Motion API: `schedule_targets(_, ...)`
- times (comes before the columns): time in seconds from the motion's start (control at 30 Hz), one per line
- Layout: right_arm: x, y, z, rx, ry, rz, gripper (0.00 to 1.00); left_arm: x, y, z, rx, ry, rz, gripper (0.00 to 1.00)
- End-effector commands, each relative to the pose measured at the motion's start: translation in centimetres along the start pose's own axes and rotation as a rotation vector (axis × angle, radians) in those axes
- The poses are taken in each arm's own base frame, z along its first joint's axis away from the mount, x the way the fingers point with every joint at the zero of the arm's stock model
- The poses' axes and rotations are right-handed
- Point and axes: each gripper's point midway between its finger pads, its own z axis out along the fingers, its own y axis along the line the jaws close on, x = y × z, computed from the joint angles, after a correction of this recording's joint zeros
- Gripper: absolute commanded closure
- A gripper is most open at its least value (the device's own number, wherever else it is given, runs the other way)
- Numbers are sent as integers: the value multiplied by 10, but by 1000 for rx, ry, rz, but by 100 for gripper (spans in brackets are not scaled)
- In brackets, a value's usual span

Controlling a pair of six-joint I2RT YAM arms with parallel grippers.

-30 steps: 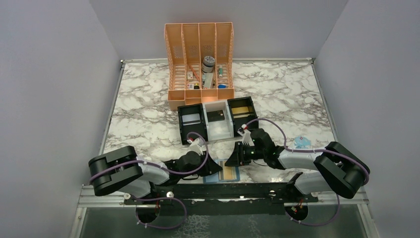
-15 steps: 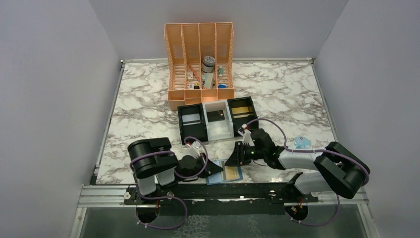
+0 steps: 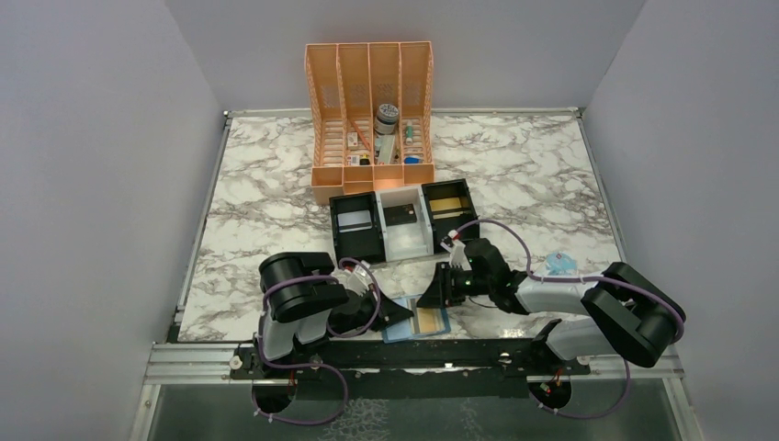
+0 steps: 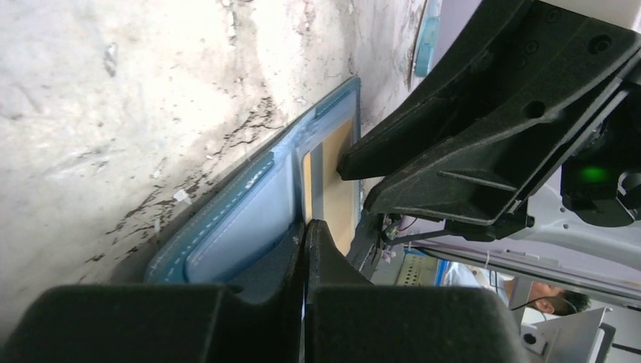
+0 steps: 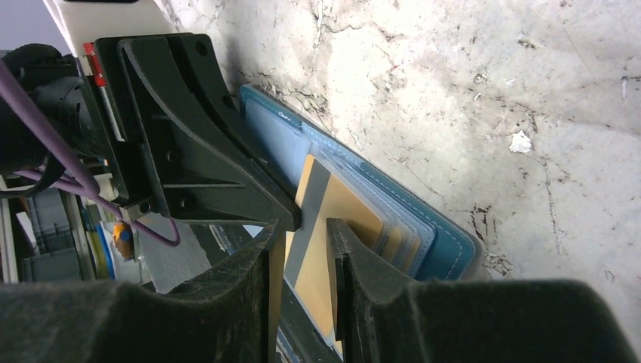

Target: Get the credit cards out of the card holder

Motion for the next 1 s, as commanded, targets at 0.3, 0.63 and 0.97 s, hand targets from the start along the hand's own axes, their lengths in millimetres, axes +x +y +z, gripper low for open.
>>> schedule_targets(0.3, 38, -60, -7, 245, 90, 64, 72, -10, 8, -28, -65, -28, 143, 100)
schedule_targets(0.63, 33, -48, -6, 191, 90, 25, 72, -34, 8, -47, -169, -133, 232, 100)
schedule_targets(0.97, 9, 13, -12, -11, 59, -91, 68, -33, -4, -47, -148, -120, 266, 100)
